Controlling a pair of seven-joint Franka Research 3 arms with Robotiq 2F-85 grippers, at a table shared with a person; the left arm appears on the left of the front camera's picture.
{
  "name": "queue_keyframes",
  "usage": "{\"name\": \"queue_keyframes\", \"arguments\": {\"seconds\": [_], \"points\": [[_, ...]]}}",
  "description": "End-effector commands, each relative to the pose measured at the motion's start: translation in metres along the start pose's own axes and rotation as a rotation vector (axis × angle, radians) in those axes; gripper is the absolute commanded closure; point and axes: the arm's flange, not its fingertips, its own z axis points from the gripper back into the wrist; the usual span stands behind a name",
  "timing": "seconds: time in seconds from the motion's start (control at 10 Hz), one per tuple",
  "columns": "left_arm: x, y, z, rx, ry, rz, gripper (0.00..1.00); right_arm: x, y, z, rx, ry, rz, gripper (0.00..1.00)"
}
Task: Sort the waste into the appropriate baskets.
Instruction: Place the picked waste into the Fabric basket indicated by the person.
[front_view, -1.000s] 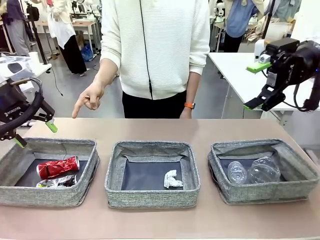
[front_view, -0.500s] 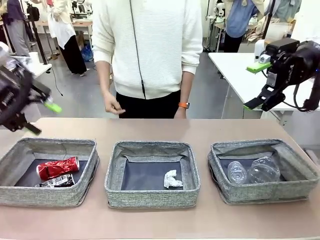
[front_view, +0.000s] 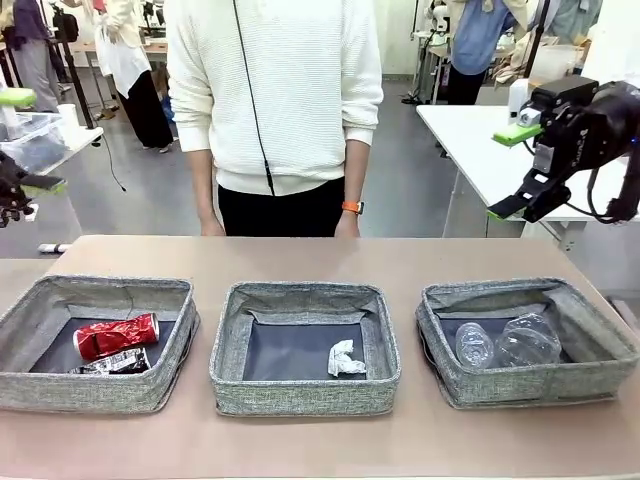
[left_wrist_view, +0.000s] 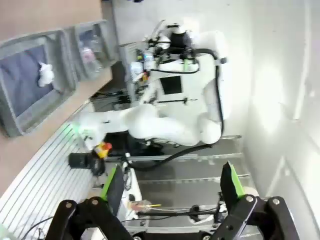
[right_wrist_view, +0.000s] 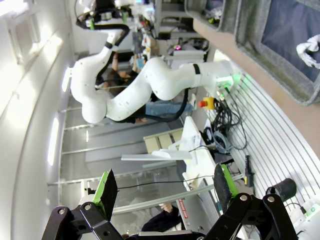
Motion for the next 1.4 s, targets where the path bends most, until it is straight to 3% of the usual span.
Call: {"name": "queue_keyframes", "arguments": {"seconds": [0.0,0.1,1.3], "points": [[0.0025,0.0036,-0.0065,0.105,-0.055,0.064,0.0,0.001,0.0012,-0.0019,0.015,-0.022,0.014,0.0],[0.0,0.0,0.0,0.0,0.0,0.0,0.0,0.001,0.0012,-0.0019,0.015,-0.022,0.014,0.0],[0.0,0.0,0.0,0.0,0.0,0.0,0.0,0.001,0.0012,-0.0019,0.015,-0.022,0.014,0.0]]}}
